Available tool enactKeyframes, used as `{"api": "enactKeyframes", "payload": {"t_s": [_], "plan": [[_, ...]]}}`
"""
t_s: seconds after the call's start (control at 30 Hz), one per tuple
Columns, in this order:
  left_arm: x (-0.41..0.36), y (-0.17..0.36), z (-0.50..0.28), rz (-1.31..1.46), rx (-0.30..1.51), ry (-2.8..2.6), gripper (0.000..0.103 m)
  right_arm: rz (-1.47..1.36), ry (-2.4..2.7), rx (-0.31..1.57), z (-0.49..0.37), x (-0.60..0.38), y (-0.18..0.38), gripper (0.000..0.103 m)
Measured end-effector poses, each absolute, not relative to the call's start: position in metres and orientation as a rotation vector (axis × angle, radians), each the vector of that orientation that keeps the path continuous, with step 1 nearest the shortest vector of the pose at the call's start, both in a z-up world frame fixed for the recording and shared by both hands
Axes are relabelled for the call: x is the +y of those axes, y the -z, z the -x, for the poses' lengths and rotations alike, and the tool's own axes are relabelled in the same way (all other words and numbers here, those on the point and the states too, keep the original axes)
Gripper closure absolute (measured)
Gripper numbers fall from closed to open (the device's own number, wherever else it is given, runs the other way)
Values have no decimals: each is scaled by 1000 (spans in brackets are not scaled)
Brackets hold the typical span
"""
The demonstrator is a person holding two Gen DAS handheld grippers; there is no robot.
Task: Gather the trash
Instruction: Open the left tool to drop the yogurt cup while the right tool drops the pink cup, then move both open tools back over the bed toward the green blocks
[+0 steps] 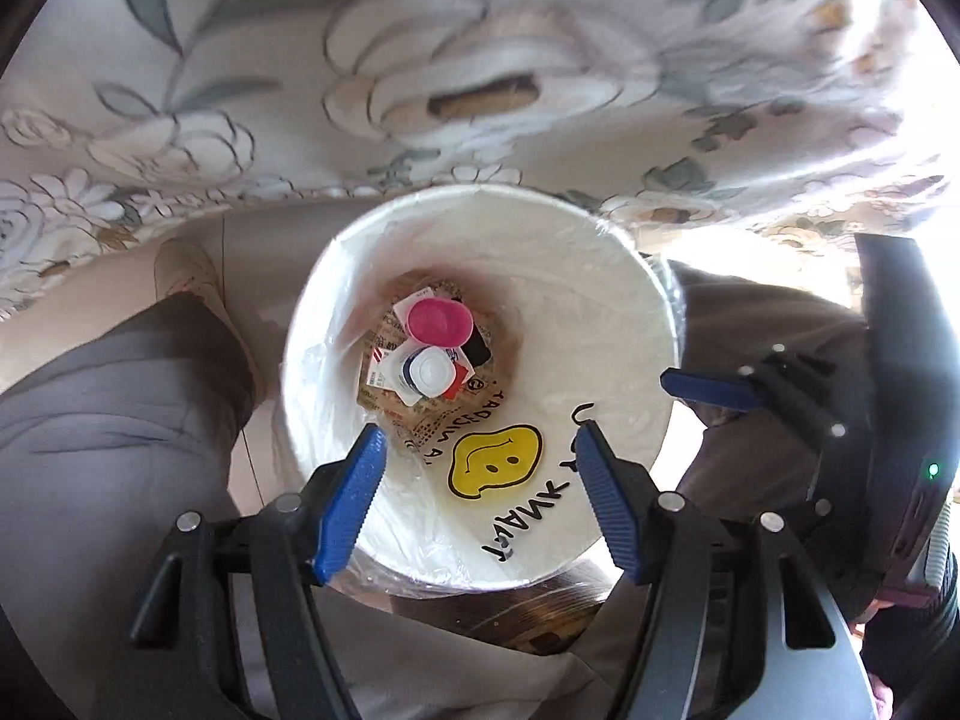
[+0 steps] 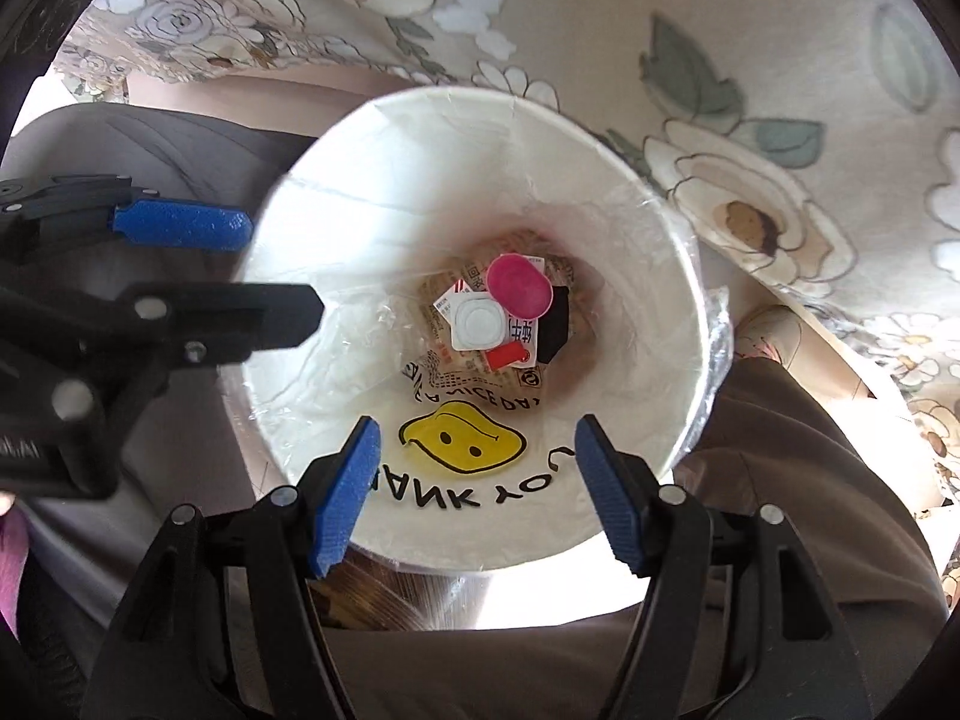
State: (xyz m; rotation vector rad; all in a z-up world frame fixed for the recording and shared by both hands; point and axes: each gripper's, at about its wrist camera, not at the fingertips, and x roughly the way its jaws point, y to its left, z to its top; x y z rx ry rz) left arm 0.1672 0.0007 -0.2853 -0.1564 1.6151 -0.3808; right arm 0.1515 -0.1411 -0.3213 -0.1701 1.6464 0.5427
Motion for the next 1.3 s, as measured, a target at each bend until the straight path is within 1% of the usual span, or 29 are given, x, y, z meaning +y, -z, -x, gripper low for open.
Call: {"api": "enactKeyframes", "payload": {"t_s": [0.2, 0.27, 0.43, 0.6, 0.7, 0.8, 0.93, 0.97, 1.1, 1.3], "plan": [[2, 201, -169, 69, 1443, 436, 34, 143, -527, 1539, -154, -170, 247, 35], [2, 175, -173, 51, 1388, 446, 31, 146, -518, 1498, -155, -181, 221, 36], [-2, 114, -189, 11, 1221, 399, 20, 127, -466, 1370, -170, -208, 152, 36], [-9, 66, -220, -23, 1053, 302, 14, 85, -410, 1229, -201, -232, 80, 36], [-16, 49, -250, -26, 1008, 267, 13, 51, -391, 1154, -230, -245, 39, 36], [-26, 40, -285, -14, 971, 241, 13, 32, -377, 1083, -268, -253, 4, 33], [-39, 29, -323, -24, 916, 208, 13, 32, -358, 1011, -322, -256, -35, 33], [-43, 27, -331, -19, 902, 207, 13, 35, -352, 999, -336, -255, -42, 30], [-51, 24, -372, -10, 882, 185, 13, 39, -337, 997, -389, -250, -58, 30], [-55, 26, -438, 24, 850, 165, 13, 0, -341, 1027, -472, -242, -61, 30]]}}
